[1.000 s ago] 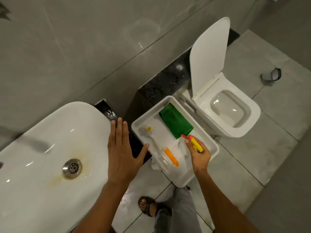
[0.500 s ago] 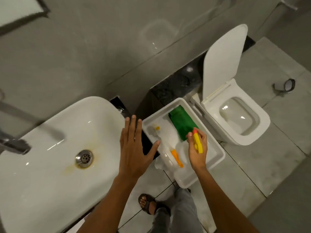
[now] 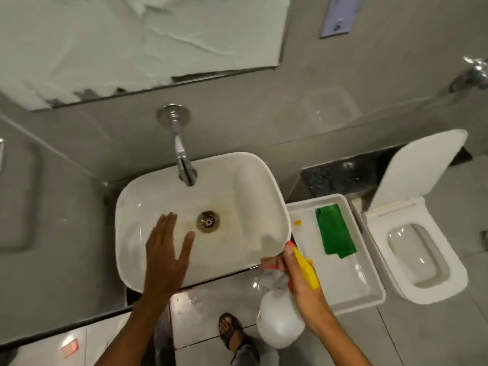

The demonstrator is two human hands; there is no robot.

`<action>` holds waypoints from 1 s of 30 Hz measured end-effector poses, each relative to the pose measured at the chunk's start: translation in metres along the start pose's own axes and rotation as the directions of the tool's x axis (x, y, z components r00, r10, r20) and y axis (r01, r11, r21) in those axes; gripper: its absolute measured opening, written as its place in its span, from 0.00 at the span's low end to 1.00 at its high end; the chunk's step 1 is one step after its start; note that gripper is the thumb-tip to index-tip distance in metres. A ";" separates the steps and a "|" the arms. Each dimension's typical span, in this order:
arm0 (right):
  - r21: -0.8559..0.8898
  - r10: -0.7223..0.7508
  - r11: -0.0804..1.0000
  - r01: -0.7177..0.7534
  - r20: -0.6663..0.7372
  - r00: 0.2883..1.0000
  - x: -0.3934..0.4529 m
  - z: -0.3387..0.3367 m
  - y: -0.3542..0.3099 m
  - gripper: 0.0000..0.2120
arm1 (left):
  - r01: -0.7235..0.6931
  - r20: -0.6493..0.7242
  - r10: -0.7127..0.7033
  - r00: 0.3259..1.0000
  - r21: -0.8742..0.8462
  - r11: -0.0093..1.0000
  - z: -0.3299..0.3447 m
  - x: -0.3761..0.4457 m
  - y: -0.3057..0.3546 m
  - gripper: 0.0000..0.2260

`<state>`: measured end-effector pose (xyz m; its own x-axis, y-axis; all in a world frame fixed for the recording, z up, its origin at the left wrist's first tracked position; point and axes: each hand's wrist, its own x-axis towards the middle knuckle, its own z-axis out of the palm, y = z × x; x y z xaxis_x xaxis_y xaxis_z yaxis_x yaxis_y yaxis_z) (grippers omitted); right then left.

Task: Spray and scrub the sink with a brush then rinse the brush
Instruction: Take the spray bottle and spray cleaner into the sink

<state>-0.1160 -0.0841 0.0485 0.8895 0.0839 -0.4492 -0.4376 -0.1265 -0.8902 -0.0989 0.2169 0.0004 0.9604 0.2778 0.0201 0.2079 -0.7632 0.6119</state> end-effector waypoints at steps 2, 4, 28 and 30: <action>-0.111 0.041 0.993 -0.043 -0.015 0.999 -0.007 0.029 -0.003 0.37 | 0.087 -0.091 -0.088 0.992 -0.010 0.996 -0.021 -0.007 -0.031 0.42; -0.167 0.074 0.982 -0.084 -0.069 0.995 -0.010 0.055 -0.001 0.35 | 0.158 -0.124 -0.164 0.979 -0.056 0.986 -0.030 -0.015 -0.051 0.43; 0.185 0.195 0.972 -0.143 -0.303 0.933 -0.028 0.063 -0.010 0.26 | 0.148 -0.184 -0.128 0.974 0.096 0.984 -0.008 -0.020 -0.065 0.36; 0.166 0.178 0.977 -0.130 -0.318 0.931 -0.027 0.062 -0.010 0.25 | 0.145 -0.186 -0.125 0.974 0.095 0.985 -0.008 -0.019 -0.065 0.36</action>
<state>-0.1439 -0.0236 0.0645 0.7923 -0.2584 -0.5526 -0.5652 0.0300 -0.8244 -0.1324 0.2658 -0.0332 0.8752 0.4752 0.0903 0.3615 -0.7666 0.5308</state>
